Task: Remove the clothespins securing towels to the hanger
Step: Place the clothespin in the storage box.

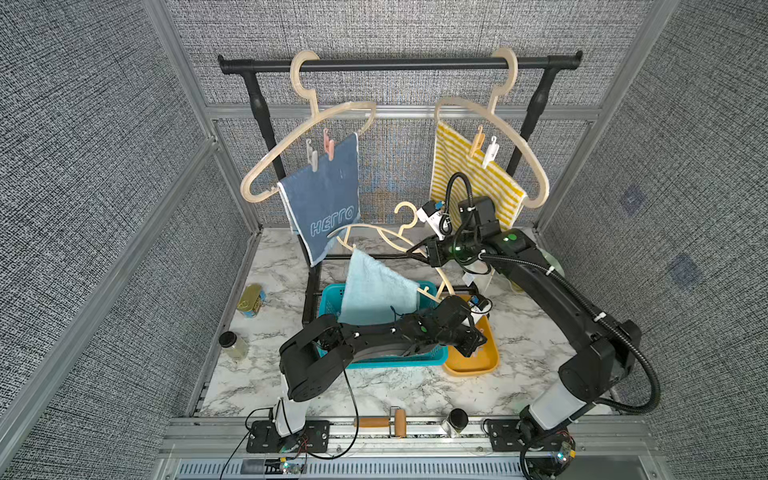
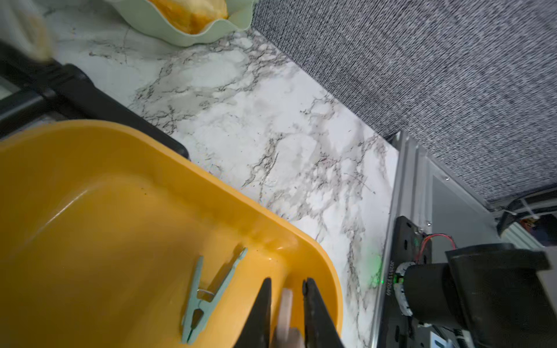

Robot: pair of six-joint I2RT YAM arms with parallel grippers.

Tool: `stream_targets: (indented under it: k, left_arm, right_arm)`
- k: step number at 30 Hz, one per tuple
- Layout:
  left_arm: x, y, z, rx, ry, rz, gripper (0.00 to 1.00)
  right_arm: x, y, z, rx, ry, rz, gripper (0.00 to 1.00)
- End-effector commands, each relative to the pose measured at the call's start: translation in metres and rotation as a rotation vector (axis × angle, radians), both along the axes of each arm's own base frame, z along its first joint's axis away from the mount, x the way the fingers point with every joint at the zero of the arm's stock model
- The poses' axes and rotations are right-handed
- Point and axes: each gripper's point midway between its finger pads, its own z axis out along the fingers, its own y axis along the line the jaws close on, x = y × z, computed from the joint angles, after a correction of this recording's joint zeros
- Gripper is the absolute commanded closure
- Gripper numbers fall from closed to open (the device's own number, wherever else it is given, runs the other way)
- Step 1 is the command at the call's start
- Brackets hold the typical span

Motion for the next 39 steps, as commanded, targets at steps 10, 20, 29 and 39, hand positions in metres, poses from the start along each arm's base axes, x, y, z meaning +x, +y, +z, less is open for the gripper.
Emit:
stream_targets:
  k: [10,20,29,39]
  left_arm:
    - [-0.001,0.015,0.021,0.01,-0.039,0.012,0.44]
    - [-0.041,0.049,0.111,-0.103,-0.103,-0.117,0.44]
    - [-0.055,0.124,0.173,-0.194,-0.29,-0.073,0.45]
    - [0.047,0.267,0.186,0.008,-0.34,0.522,0.43]
  right_arm:
    - [-0.002,0.002,0.014,0.048,-0.015,0.023,1.0]
    - [-0.008,-0.003,0.022,0.031,-0.024,0.052,1.0]
    - [-0.024,-0.011,0.038,0.003,-0.064,0.099,1.0]
    - [-0.052,-0.017,0.043,-0.047,-0.104,0.14,1.0]
